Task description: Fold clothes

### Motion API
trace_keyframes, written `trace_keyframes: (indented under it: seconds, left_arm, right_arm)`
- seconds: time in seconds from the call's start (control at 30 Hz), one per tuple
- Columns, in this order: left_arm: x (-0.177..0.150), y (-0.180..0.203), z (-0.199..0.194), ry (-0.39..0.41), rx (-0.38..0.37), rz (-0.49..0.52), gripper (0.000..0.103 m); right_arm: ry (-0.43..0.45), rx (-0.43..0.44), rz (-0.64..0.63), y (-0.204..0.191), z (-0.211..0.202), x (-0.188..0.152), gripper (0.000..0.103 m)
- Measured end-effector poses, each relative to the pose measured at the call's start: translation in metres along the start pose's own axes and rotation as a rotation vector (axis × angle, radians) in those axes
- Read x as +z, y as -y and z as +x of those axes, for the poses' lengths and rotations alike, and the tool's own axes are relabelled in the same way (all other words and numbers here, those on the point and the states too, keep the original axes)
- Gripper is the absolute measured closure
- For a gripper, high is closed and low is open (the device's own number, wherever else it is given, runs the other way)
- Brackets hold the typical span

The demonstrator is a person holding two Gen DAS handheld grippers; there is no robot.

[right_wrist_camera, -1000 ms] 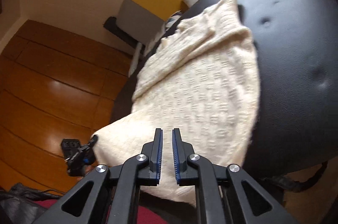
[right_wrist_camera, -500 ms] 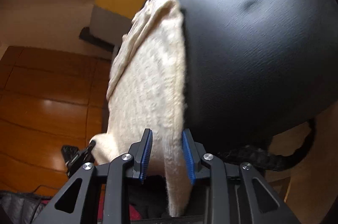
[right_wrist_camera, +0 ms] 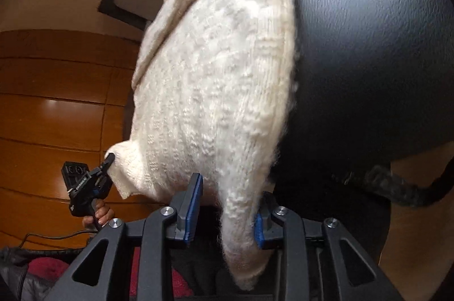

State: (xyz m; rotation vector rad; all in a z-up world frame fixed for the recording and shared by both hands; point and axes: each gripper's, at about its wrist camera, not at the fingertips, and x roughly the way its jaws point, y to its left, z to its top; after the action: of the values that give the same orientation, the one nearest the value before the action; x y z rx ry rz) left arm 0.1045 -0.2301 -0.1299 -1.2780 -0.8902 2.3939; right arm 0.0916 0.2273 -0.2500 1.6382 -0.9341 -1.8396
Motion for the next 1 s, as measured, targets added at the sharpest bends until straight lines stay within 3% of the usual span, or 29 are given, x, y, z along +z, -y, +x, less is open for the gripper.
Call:
trace_keyframes:
  seconds: [0.1,0.13,0.23,0.3,0.37,0.4,0.47,0.6,0.67,0.7,0.8,1.0]
  left_arm:
    - [0.000,0.001,0.000,0.003,0.000,0.012,0.096]
    - [0.000,0.002,0.000,0.003,0.000,0.015,0.096]
    - [0.000,0.003,-0.002,0.003,-0.014,0.022,0.096]
    - [0.002,0.002,-0.002,0.003,-0.021,0.022,0.096]
    - [0.002,0.002,-0.001,0.005,-0.021,0.023,0.096]
    - [0.002,0.002,-0.002,0.006,-0.025,0.022,0.096]
    - [0.001,0.001,-0.002,0.009,-0.032,0.019,0.096]
    - [0.000,0.000,0.001,-0.005,-0.036,0.013,0.096]
    - [0.001,0.002,0.002,-0.006,-0.031,0.026,0.096]
    - [0.001,0.004,0.002,-0.005,-0.032,0.031,0.096]
    - [0.000,0.007,0.002,-0.003,-0.032,0.040,0.096]
    - [0.001,0.018,-0.011,0.050,-0.038,0.092,0.096]
  right_arm:
    - [-0.072,-0.160,-0.099,-0.013,0.029,-0.011,0.068]
    - [-0.068,-0.151,-0.124,-0.017,0.031,-0.013,0.073]
    - [0.045,-0.107,-0.222,-0.037,0.011,-0.018,0.073]
    - [0.028,-0.100,-0.214,-0.037,0.008,-0.023,0.064]
    - [-0.051,-0.135,-0.141,-0.027,0.011,-0.026,0.042]
    - [-0.094,-0.166,-0.097,-0.022,0.013,-0.028,0.041]
    - [-0.075,-0.202,-0.037,-0.016,0.006,-0.034,0.051]
    - [-0.052,-0.285,-0.053,-0.019,-0.005,-0.038,0.055]
    - [-0.031,-0.333,-0.071,-0.027,-0.005,-0.041,0.097]
    - [-0.017,-0.379,-0.075,-0.030,-0.006,-0.042,0.096]
    - [0.014,-0.384,-0.124,-0.047,-0.013,-0.046,0.097]
    - [0.104,-0.215,-0.189,-0.086,-0.033,-0.031,0.097]
